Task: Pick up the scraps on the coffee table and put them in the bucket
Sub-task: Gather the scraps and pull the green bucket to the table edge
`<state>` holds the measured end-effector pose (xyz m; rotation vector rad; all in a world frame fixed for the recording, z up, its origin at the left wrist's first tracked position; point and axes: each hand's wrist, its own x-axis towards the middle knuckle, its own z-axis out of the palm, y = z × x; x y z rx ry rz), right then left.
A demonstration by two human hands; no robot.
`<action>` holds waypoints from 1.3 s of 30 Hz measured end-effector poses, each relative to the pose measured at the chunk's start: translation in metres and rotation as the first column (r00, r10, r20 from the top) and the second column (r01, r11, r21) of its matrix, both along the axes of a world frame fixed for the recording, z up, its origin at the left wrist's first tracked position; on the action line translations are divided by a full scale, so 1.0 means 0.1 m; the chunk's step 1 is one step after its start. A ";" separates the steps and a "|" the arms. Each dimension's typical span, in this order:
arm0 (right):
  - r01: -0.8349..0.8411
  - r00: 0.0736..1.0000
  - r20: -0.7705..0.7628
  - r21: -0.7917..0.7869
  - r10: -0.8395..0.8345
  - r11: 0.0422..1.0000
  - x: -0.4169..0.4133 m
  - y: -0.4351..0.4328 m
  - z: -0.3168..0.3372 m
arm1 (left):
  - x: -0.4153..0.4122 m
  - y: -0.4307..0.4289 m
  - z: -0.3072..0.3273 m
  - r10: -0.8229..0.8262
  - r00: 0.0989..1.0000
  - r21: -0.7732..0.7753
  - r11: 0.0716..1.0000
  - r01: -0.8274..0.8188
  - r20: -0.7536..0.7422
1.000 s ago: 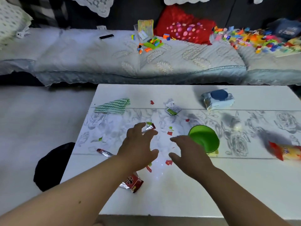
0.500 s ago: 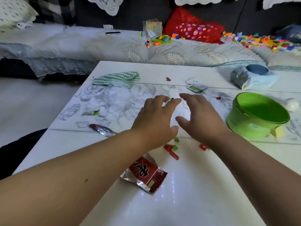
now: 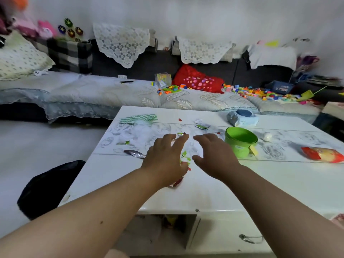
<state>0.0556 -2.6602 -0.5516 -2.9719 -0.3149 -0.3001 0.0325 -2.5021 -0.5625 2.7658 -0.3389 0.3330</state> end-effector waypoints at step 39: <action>-0.049 0.923 -0.385 -0.074 0.017 0.996 0.38 -0.37 -1.37 | 0.61 1.42 -1.28 0.385 0.852 0.254 0.917 -0.308 -0.356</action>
